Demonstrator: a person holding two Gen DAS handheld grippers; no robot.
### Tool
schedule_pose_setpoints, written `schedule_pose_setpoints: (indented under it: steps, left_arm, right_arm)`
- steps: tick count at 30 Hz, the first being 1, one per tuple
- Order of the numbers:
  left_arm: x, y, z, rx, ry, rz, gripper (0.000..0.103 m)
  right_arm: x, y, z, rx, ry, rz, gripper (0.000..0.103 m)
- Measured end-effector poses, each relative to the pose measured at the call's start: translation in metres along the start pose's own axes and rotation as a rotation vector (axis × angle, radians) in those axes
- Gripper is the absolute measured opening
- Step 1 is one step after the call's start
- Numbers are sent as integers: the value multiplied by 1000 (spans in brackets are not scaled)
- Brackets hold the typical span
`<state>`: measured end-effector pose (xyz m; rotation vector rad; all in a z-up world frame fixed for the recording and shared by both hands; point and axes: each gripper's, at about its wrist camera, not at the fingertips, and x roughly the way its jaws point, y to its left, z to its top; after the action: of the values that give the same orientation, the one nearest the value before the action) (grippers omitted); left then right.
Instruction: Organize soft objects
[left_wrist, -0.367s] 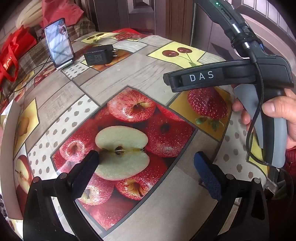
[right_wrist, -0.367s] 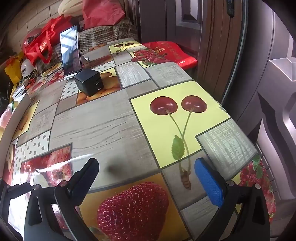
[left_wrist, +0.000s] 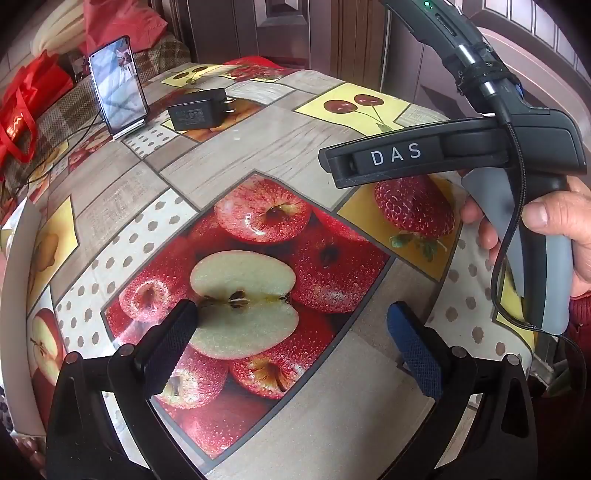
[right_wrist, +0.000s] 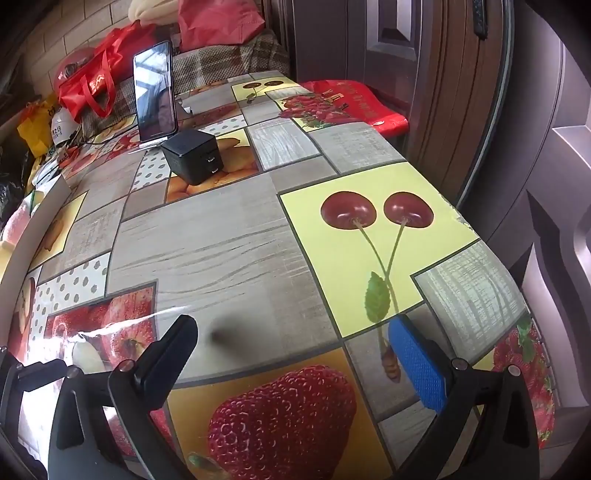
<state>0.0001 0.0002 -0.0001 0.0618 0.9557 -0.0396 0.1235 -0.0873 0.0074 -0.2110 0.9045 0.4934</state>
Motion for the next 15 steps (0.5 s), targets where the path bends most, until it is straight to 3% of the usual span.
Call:
schedule_pose_setpoints:
  steps: [15]
  left_arm:
    - [0, 0, 0, 0, 0, 1, 103]
  right_arm:
    - [-1, 4, 2, -18, -1, 20, 103]
